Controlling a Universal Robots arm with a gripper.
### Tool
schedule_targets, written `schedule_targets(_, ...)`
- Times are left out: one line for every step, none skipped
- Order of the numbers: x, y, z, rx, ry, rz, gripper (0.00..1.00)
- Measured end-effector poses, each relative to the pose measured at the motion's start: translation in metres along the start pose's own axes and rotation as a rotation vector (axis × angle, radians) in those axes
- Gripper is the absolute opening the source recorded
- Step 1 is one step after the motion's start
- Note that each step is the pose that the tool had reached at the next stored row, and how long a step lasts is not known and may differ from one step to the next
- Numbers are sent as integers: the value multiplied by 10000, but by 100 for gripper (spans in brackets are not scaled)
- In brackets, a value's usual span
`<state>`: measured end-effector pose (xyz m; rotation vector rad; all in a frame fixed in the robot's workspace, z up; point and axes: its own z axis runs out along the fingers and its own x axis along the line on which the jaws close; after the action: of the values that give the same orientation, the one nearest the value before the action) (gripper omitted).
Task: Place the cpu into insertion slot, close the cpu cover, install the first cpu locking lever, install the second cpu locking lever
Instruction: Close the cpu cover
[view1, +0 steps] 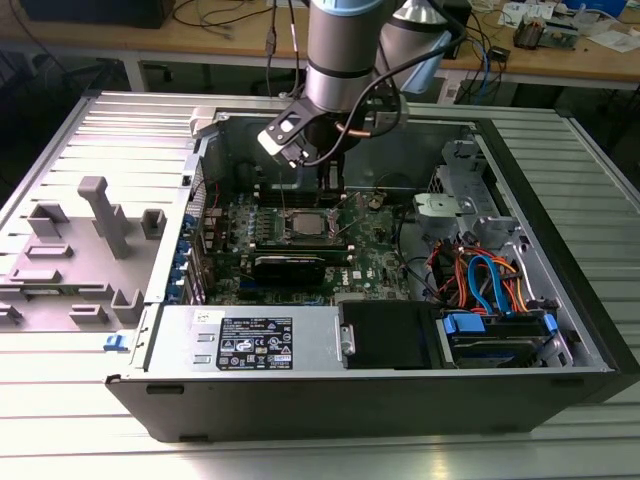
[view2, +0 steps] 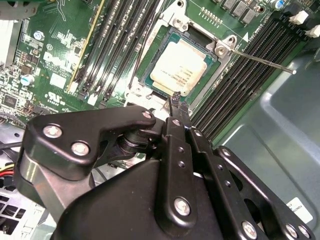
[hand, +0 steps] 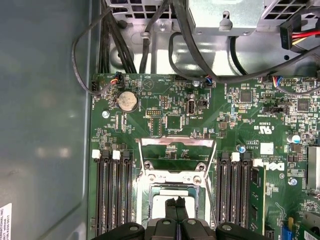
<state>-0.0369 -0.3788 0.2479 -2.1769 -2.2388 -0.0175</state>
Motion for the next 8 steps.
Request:
schedule_targets(0,10,0,0,-1,1,11)
schedule_targets(0,19,0,0,0,1,11)
schedule_targets(0,27,0,-1,1,0,11)
schedule_targets(-1,29,0,-1,1,1,11)
schedule_targets(-1,30,0,0,0,2,11)
schedule_targets(0,33,-2,-1,1,0,11)
schedule_targets(0,35,-4,-1,1,0,11)
schedule_targets(0,36,-9,-1,1,1,11)
